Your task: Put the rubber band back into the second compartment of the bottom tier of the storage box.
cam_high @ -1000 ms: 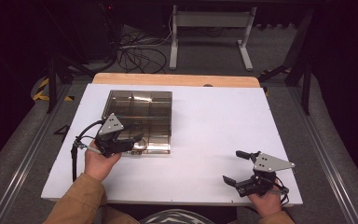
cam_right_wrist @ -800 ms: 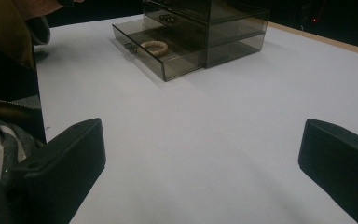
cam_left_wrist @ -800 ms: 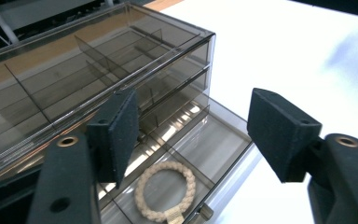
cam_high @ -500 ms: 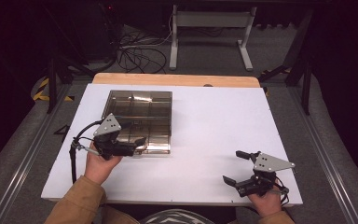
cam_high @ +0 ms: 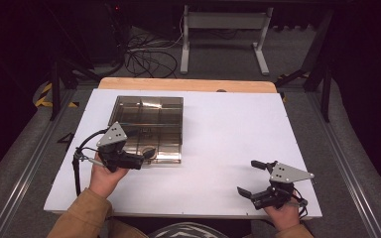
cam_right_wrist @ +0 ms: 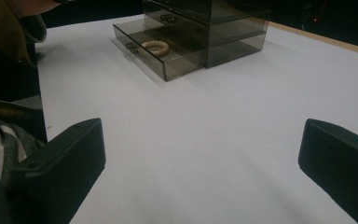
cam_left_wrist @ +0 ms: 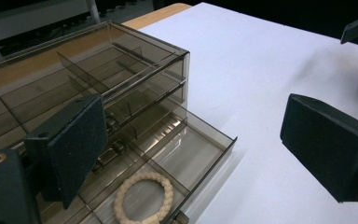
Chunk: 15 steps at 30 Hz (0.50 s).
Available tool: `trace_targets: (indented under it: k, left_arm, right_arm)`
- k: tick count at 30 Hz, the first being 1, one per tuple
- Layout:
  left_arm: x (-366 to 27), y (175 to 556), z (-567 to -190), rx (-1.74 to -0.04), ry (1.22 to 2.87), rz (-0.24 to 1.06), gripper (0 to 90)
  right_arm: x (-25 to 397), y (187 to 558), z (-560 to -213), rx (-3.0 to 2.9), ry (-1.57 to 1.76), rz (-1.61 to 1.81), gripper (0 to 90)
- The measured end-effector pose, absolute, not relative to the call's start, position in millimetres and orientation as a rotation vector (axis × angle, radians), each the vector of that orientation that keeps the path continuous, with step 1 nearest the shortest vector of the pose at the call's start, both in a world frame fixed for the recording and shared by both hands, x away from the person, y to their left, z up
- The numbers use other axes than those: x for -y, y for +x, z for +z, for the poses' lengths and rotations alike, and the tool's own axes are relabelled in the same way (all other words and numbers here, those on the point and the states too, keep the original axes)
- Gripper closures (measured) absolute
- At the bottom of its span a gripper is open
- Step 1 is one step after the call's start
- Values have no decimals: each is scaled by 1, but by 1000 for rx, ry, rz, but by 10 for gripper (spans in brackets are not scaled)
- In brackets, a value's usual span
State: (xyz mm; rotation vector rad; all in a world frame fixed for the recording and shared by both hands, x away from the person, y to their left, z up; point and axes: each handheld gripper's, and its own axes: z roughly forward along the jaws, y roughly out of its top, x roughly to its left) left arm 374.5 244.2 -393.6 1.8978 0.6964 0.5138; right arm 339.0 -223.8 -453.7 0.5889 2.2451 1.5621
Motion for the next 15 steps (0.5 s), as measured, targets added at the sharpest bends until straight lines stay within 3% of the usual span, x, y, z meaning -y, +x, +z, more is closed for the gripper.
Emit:
trace_targets:
  k: [15]
  left_arm:
    - [-262,357,-392,-656,1853,581,50]
  right_arm:
    - [224,339,-454,-2243,591,1565,10]
